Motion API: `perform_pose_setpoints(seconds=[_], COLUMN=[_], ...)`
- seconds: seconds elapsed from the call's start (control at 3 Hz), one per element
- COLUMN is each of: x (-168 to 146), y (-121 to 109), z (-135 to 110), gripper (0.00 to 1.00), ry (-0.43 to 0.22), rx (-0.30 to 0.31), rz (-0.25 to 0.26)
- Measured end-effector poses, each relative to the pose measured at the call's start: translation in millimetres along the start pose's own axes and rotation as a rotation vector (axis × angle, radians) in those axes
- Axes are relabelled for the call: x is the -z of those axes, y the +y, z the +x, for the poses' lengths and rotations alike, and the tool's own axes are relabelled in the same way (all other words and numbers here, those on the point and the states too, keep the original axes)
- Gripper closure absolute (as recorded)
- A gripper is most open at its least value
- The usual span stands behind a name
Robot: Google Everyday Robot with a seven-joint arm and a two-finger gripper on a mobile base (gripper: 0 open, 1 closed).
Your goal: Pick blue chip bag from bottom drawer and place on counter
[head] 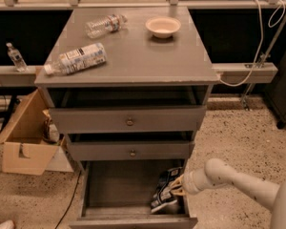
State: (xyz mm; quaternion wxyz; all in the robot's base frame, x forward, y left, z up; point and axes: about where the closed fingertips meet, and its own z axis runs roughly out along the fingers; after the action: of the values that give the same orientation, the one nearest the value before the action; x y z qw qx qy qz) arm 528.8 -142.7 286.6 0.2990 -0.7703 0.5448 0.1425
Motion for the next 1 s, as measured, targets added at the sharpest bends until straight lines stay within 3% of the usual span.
perform_pose_setpoints(seconds=[0.33,0.67,1.0], x=[-4,-2,28], y=[12,10,4], z=[-2,-4,-33], gripper=[1.00,1.00,1.00], ry=[-0.008,-0.015,-0.100], rx=[0.030,0.030,0.087], rz=[-0.036,-0.029,-0.003])
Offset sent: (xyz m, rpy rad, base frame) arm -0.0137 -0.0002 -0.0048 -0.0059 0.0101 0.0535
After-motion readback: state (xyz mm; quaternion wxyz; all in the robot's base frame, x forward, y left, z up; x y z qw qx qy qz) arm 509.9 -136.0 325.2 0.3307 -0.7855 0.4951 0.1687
